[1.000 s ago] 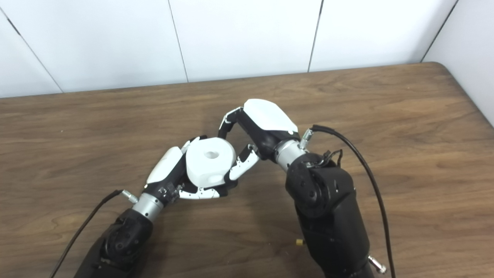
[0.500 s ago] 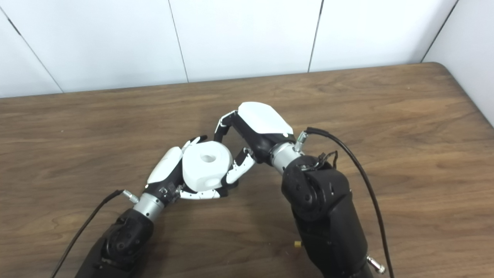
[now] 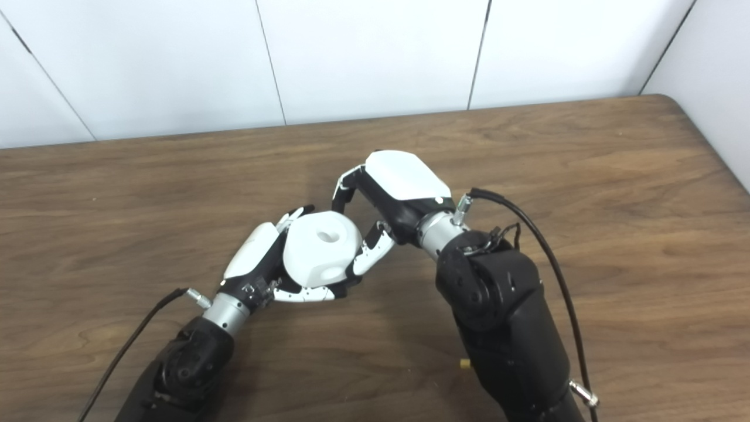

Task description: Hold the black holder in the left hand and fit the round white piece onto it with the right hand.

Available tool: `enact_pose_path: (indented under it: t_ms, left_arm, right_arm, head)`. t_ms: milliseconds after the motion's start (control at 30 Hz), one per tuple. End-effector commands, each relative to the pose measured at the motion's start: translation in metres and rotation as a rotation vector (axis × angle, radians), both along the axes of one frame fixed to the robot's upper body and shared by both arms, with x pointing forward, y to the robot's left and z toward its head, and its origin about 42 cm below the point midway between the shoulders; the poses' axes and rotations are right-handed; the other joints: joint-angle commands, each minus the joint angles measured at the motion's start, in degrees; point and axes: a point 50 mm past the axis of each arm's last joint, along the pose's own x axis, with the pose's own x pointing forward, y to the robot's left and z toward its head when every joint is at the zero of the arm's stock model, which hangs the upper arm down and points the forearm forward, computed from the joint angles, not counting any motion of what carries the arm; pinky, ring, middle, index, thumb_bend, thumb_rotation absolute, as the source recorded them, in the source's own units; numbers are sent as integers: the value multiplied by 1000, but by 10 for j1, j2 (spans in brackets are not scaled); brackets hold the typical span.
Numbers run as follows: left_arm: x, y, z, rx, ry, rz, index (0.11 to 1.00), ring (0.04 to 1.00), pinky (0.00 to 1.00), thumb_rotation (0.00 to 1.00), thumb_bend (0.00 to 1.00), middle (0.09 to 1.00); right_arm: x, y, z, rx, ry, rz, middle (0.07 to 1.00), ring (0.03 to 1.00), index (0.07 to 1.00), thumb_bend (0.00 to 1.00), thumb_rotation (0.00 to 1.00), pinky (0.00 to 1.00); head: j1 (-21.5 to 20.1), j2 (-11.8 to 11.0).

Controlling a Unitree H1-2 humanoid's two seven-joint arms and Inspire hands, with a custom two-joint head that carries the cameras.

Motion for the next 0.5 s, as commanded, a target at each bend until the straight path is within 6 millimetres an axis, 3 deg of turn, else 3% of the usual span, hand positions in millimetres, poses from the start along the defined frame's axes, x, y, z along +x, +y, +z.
enact_pose_path:
  t_ms: [0,467]
  left_arm:
    - [2,-4,10,-20,-33,-13,482,990,1000,53,524,825]
    - [2,-5,11,-25,-31,-11,482,991,1000,53,524,823]
  right_arm:
    - [3,1,19,0,-100,18,687,855,475,522,140,1000]
    - [1,8,24,-33,-97,36,685,851,475,521,140,1000]
  head:
    - [-1,0]
    - [-7,5]
